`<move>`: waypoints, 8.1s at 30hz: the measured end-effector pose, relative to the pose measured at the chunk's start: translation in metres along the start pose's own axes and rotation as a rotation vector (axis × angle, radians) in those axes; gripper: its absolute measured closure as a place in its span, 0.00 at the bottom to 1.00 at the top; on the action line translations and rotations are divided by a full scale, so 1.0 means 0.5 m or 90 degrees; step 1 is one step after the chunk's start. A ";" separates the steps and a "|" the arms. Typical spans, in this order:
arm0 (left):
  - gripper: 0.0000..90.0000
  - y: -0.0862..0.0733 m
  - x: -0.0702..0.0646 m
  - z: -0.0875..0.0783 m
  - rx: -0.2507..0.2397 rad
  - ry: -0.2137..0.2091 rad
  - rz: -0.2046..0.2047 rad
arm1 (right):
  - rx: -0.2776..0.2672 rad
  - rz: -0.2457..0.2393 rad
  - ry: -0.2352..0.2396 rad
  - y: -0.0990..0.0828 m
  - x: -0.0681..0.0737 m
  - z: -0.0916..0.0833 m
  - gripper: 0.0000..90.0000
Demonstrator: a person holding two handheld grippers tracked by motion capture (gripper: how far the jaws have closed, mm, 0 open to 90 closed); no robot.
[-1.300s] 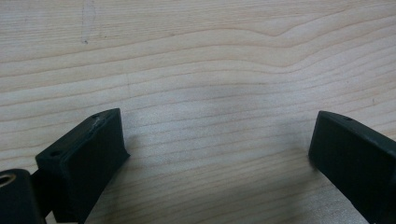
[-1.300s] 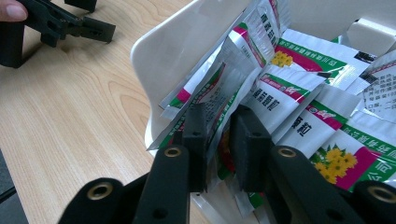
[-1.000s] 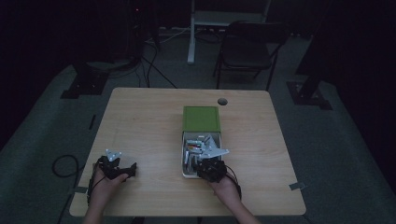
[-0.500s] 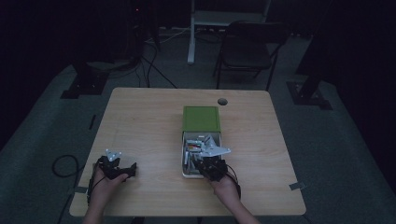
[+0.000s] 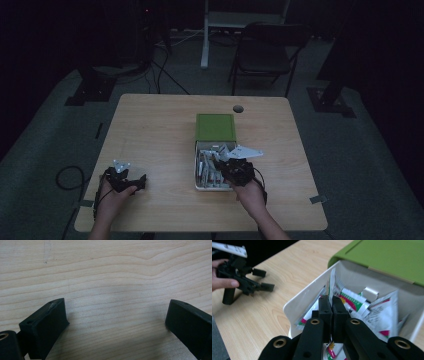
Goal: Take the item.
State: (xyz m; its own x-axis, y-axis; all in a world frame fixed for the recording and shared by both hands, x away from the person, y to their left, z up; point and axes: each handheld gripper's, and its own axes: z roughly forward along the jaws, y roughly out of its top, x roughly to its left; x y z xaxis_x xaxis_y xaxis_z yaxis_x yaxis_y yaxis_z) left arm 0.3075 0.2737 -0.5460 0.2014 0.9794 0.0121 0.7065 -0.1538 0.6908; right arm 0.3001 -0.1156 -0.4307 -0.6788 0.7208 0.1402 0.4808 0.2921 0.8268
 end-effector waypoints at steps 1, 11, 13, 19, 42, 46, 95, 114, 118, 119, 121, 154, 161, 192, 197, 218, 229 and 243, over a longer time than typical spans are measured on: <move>0.04 0.000 0.000 0.000 0.000 0.000 0.000 | -0.007 0.001 0.000 0.003 -0.003 -0.005 0.98; 0.04 0.000 0.000 0.000 -0.001 -0.001 0.000 | -0.047 0.009 -0.012 0.024 -0.032 -0.054 0.99; 0.04 0.000 0.000 0.000 -0.001 -0.001 0.000 | -0.054 0.013 -0.014 0.026 -0.039 -0.062 0.99; 0.04 0.000 0.000 0.000 0.000 0.000 0.001 | -0.074 0.017 -0.025 0.032 -0.055 -0.088 0.99; 0.04 0.000 0.000 0.000 -0.001 0.000 0.000 | -0.117 0.080 -0.134 -0.006 -0.185 -0.189 0.99; 0.04 0.000 0.000 0.000 0.000 0.000 0.001 | -0.108 0.093 -0.155 -0.025 -0.211 -0.188 0.99; 0.04 0.000 0.000 0.000 -0.001 0.000 -0.001 | 0.026 0.242 -0.233 -0.212 -0.377 -0.114 0.99; 0.04 0.000 0.000 0.000 -0.001 -0.001 0.000 | 0.078 0.290 -0.278 -0.239 -0.443 -0.101 0.77; 0.04 0.000 0.000 0.000 -0.001 -0.001 0.000 | 0.085 0.289 -0.288 -0.244 -0.448 -0.101 0.73; 0.04 0.000 0.000 0.000 -0.001 -0.001 0.000 | 0.088 0.284 -0.293 -0.244 -0.448 -0.101 0.72; 0.04 0.000 0.000 0.000 -0.001 0.000 0.000 | 0.095 0.274 -0.304 -0.242 -0.448 -0.101 0.69; 0.04 0.000 0.000 0.000 -0.001 -0.001 0.000 | 0.066 0.251 -0.238 -0.201 -0.406 -0.133 0.24; 0.04 0.000 0.000 0.000 -0.001 -0.001 -0.001 | 0.053 0.214 -0.181 -0.197 -0.375 -0.130 0.15; 0.04 0.000 0.000 0.000 -0.001 -0.001 -0.001 | 0.018 -0.048 0.060 -0.216 -0.239 -0.112 0.14; 0.04 0.000 0.000 0.000 -0.001 -0.001 -0.001 | 0.015 -0.085 0.133 -0.227 -0.219 -0.108 0.15; 0.04 0.000 0.000 0.000 -0.001 -0.001 -0.001 | 0.119 -0.213 0.100 -0.270 -0.189 -0.042 0.19; 0.04 0.000 0.000 0.000 -0.001 -0.001 -0.001 | 0.127 -0.221 0.135 -0.277 -0.188 -0.031 0.17; 0.04 -0.004 0.009 -0.005 -0.005 -0.027 0.003 | 0.131 -0.215 0.125 -0.276 -0.182 -0.027 0.14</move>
State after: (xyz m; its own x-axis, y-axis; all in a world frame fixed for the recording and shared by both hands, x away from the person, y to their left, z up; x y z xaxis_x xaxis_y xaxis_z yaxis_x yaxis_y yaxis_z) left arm 0.3053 0.2785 -0.5457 0.2334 0.9723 -0.0150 0.6999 -0.1573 0.6967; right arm 0.2882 -0.2301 -0.5500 -0.9000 0.4358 -0.0025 0.3002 0.6241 0.7214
